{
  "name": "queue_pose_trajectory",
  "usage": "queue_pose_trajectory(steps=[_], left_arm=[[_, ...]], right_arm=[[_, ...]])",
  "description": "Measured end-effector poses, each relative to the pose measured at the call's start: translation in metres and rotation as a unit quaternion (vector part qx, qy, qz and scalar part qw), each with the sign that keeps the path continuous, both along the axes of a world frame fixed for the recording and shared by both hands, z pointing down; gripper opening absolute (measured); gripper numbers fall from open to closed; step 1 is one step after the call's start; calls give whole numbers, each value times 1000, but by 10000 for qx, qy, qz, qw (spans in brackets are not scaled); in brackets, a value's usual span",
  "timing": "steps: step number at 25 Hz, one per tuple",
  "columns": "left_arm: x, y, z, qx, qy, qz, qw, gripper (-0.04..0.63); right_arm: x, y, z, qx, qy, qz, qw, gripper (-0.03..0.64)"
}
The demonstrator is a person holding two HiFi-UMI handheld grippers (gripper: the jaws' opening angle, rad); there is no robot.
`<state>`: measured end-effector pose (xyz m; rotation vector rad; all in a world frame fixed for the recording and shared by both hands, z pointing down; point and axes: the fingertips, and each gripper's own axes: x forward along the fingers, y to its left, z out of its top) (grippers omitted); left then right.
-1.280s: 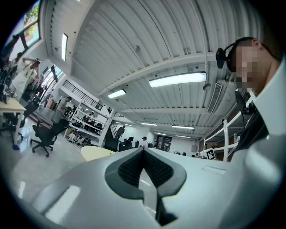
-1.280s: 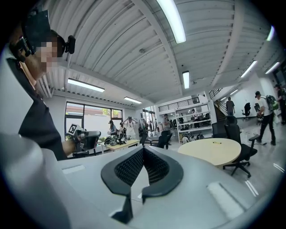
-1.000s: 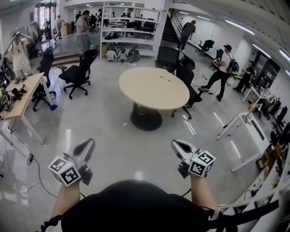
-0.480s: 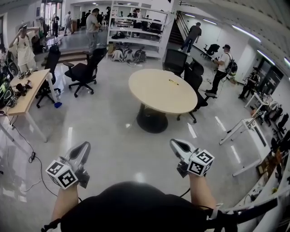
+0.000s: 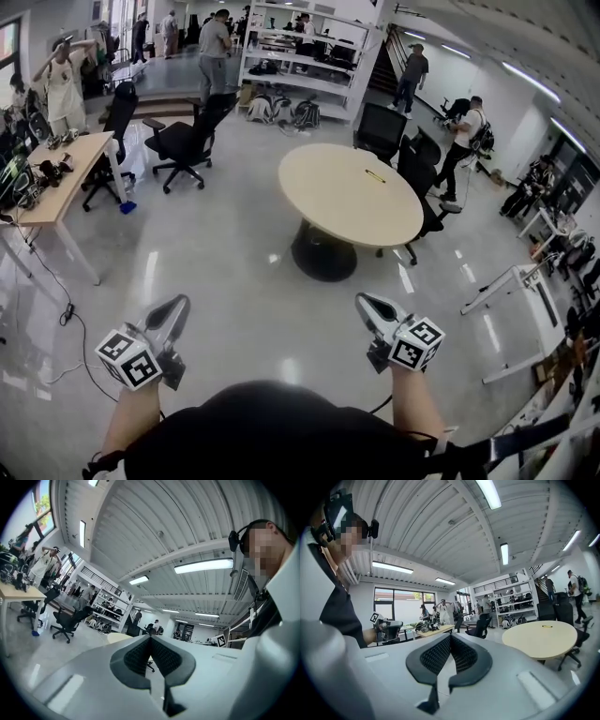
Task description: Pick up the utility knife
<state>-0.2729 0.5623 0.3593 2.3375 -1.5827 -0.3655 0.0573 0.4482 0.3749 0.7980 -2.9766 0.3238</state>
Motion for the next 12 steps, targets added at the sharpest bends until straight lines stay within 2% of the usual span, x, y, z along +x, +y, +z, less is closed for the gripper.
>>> queue_pose_trajectory(steps=[6, 12], left_arm=[[30, -56, -15, 53, -120, -268, 9996, -6], [90, -126, -33, 220, -211, -402, 9987, -6]], right_arm=[[27, -71, 2, -29, -158, -231, 9996, 15], [74, -155, -18, 116, -248, -513, 9983, 15]])
